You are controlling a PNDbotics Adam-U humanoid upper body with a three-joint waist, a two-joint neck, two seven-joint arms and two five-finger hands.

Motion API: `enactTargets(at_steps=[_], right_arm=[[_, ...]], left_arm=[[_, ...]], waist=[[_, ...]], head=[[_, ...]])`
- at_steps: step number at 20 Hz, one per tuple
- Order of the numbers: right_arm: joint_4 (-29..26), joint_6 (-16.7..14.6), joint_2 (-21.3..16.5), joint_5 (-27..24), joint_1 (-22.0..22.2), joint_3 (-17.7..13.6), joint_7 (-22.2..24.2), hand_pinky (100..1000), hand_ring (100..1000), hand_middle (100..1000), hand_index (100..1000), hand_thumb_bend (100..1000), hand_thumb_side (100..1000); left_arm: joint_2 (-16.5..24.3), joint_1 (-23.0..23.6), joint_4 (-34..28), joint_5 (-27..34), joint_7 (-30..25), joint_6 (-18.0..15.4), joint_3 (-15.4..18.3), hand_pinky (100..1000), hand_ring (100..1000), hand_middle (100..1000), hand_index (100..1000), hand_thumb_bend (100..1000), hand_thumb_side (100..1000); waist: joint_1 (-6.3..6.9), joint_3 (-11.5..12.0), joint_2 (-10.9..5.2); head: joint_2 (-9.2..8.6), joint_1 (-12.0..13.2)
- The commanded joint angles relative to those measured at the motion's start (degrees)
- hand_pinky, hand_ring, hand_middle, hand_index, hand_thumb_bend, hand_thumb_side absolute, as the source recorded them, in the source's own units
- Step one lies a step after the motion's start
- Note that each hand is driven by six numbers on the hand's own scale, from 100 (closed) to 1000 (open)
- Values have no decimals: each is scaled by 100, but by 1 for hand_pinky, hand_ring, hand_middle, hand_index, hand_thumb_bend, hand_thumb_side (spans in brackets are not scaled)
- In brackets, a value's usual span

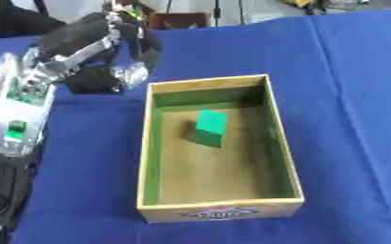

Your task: Pick up objects on the table and place them in the box.

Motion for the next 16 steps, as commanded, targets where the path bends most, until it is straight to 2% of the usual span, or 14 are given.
enactTargets(at_steps=[1,4,6,13,16], right_arm=[[-93,-7,-115,51,-56,-54,-41,734,808,652,762,100,793],[-93,-21,-81,41,-90,-32,-28,734,808,651,761,100,793],[-93,-24,-60,28,-111,-22,-20,735,809,651,762,100,790],[-93,-50,-19,5,-171,-21,-9,733,809,651,761,100,789],[-93,-43,5,8,-163,-29,-9,734,811,651,762,100,786]], left_arm=[[-34,231,-541,293,286,264,489,237,468,491,707,100,917],[16,406,-721,542,535,477,894,246,456,479,684,100,922],[-20,525,-740,709,702,402,1137,245,445,471,674,100,922],[-506,1224,-746,1312,1304,-170,1309,213,402,425,632,100,920],[-673,1436,-746,1564,1557,-262,1416,206,390,413,620,100,918]], waist=[[-32,5,-81],[-36,-35,-59],[-37,-74,-33],[-74,-104,41],[-74,-99,56]], head=[[115,19],[179,190],[197,338],[213,516],[214,514]])
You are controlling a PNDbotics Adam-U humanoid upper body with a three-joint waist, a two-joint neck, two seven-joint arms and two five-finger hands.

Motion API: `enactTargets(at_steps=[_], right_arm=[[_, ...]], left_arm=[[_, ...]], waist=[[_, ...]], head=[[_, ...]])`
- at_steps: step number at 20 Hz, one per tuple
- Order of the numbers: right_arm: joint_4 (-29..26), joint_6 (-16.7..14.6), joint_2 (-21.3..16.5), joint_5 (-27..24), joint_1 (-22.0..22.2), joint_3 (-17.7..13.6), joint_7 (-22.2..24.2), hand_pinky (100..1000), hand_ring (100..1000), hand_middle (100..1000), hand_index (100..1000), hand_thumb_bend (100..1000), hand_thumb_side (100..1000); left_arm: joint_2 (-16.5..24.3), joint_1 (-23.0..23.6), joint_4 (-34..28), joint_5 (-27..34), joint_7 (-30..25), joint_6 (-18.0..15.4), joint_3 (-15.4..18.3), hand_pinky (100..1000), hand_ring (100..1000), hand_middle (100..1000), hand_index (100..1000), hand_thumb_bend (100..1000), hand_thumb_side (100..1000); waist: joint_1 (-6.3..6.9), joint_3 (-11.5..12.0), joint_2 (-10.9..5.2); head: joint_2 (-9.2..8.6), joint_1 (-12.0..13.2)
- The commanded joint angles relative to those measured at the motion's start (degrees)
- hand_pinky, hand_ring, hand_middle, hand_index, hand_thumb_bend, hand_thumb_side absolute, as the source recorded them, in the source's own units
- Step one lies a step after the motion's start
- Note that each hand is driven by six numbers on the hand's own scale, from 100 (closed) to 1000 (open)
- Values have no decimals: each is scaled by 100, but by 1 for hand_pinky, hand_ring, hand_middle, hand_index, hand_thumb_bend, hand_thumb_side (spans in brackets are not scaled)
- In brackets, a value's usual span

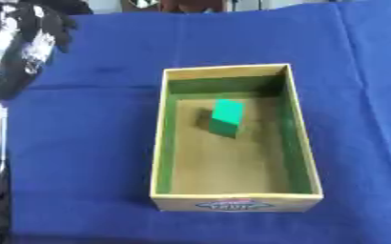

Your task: Pick up objects on the table and place them in the box.

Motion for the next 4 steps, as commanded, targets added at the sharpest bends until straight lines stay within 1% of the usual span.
enactTargets(at_steps=[1,4], right_arm=[[-93,-17,-43,8,-54,-32,8,734,811,651,762,100,786],[-93,-21,-33,10,-63,-28,17,733,811,651,761,100,787]], left_arm=[[-101,88,-118,283,280,-75,124,206,391,414,621,100,919],[-120,190,-118,535,532,-60,114,211,397,420,625,100,920]], waist=[[-26,0,-81],[-29,-8,-75]], head=[[59,18],[38,17]])
